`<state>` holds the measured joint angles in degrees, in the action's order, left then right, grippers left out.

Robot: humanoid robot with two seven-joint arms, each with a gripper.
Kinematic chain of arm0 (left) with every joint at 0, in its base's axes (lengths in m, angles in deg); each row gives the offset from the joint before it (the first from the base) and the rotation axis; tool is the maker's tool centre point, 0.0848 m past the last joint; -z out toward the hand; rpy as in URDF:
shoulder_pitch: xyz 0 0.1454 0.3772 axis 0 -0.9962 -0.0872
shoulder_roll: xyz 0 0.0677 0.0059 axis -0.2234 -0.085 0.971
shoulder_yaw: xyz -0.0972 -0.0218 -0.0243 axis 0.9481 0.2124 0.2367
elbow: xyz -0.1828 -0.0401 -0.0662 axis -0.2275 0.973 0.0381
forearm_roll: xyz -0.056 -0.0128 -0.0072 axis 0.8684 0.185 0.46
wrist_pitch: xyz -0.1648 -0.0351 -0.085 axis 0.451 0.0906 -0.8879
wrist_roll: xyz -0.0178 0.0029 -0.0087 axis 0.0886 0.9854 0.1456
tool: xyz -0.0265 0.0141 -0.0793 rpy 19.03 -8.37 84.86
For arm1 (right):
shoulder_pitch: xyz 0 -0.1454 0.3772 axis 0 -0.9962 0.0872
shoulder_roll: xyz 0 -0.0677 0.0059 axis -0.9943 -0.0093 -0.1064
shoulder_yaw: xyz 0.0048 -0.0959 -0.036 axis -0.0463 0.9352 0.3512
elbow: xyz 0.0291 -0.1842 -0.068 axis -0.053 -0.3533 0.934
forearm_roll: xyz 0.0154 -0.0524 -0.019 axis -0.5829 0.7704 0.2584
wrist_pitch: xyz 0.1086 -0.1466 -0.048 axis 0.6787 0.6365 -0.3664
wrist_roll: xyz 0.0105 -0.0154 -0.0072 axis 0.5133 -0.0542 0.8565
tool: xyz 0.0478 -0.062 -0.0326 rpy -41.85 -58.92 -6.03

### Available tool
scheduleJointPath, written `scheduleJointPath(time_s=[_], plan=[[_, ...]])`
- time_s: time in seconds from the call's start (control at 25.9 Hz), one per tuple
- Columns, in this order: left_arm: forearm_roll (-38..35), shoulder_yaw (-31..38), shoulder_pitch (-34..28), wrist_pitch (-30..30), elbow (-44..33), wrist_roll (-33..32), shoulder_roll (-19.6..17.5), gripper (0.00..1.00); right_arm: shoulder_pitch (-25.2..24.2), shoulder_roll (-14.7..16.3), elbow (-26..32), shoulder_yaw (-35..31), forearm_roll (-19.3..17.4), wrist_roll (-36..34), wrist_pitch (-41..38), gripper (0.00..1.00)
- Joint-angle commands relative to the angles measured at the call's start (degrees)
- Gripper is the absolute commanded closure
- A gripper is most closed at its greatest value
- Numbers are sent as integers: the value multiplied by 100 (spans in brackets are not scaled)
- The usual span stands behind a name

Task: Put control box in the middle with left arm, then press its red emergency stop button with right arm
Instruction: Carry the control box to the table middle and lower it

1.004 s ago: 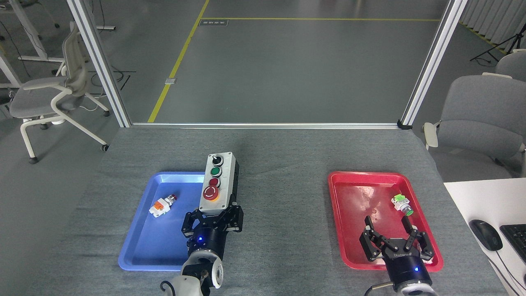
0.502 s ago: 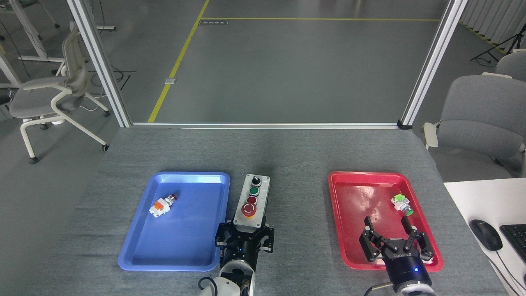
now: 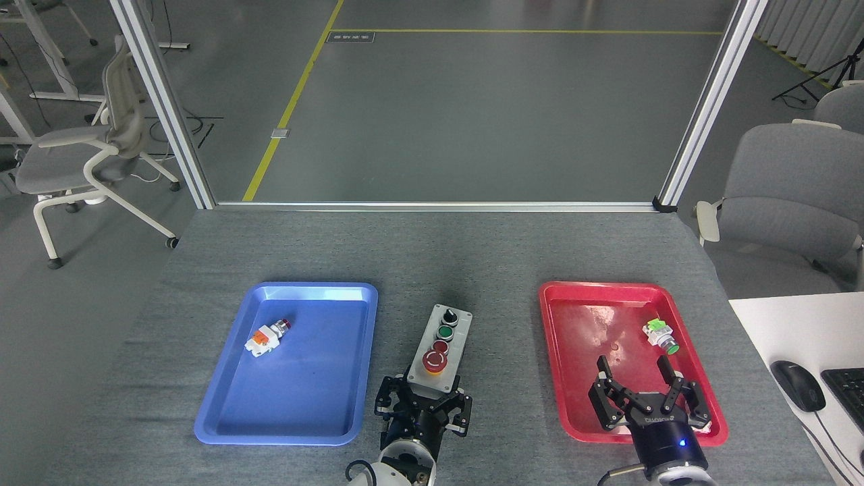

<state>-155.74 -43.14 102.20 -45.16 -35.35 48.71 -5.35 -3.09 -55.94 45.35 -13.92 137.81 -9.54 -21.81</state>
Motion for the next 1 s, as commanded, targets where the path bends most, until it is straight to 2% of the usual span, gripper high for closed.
scheduleJointPath(time_s=[0.0,0.23,0.35,0.42,0.5,0.69,0.73,0.85,0.97], plan=[[365,-224,2,1,-95,4,1,100,-5,-8,-9,0,0,1,-9,2],[452,-541,11,28,-86,-5,1,100,-5,-8,-9,0,0,9,0,2],[470,-611,11,19,-95,-260,1,72,-5,-17,-1,0,0,1,-1,2],[470,-620,11,19,-104,-427,1,57,-5,-17,-9,0,0,1,-9,2],[461,-620,2,19,-122,-427,1,50,-5,-26,-1,0,9,1,-9,2],[461,-620,2,19,-157,-418,-8,13,-5,-35,-9,0,9,1,-18,2],[461,-620,2,10,-174,-418,-8,8,-5,-44,-1,0,9,9,-36,2],[461,-620,-59,28,-394,-418,-17,4,-5,-44,-1,0,9,1,-36,2],[452,-594,-455,54,-798,-436,-52,3,-5,-43,-18,0,9,9,-36,2]])
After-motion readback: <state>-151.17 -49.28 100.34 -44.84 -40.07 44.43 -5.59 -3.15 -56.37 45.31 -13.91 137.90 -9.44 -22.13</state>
